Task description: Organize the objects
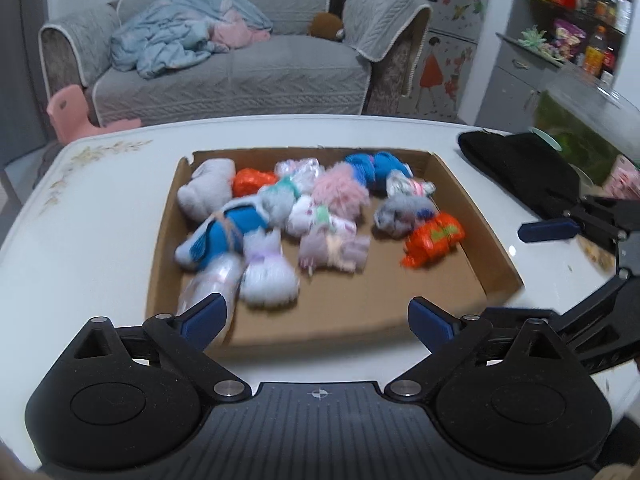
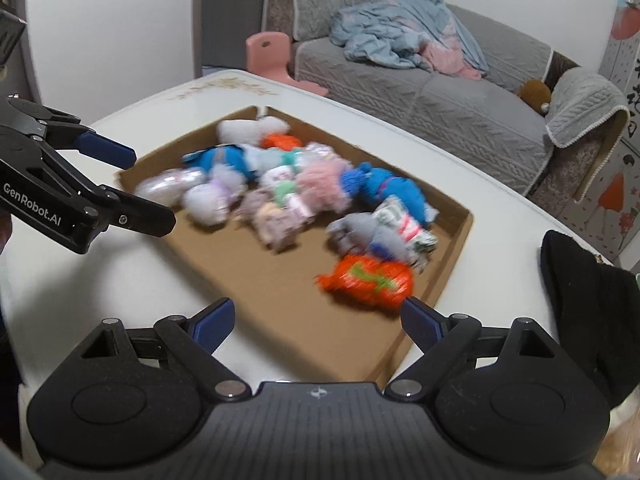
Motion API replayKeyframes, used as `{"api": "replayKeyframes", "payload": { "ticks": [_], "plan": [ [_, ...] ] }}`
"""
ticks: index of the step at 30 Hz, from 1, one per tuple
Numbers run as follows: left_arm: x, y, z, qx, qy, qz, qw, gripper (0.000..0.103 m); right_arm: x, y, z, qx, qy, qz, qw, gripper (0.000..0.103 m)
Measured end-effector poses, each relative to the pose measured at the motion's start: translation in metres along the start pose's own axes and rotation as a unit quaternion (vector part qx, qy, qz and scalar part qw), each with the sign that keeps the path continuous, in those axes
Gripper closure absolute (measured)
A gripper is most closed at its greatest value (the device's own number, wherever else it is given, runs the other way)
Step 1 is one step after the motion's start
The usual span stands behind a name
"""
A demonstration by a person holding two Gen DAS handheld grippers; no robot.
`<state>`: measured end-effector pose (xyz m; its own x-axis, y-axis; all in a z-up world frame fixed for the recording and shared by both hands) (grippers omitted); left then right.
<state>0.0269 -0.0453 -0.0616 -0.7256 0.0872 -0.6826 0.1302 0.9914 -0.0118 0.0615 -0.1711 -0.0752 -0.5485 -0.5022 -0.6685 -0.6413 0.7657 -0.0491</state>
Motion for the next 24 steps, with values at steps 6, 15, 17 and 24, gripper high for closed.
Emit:
{"api": "replayKeyframes", "payload": {
  "ticks": [6,15,17,24],
  "plan": [
    [0.059,-0.003,-0.033,0.006,-0.03,0.064,0.9975,0.002,0.023,0.035,-0.021,-0.036,-0.015,-0.003,0.999,0.013],
    [0.138,-0.045,-0.045,0.076,-0.018,0.126,0.989,0.001,0.035,0.074,-0.015,-0.08,-0.006,0.015,0.997,0.013],
    [0.143,-0.057,-0.043,0.076,-0.026,0.136,0.9875,0.001,0.036,0.088,-0.009,-0.09,0.002,0.011,0.996,0.017],
    [0.154,-0.082,-0.021,0.053,-0.041,0.172,0.9828,0.003,0.039,0.118,0.015,-0.127,0.03,0.004,0.991,0.027]
  ]
}}
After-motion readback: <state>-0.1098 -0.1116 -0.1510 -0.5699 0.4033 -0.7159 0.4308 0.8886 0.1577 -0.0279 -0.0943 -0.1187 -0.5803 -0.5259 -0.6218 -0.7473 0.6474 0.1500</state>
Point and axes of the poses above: each gripper's, at about its wrist camera, not at the fingertips, and z roughly the way its jaws point, y to its left, x to its underside, the point moved 10 cm from there along z, roughly the way its jaws point, and after that the axes turned 4 degrees about -x, right-handed, at the moved point
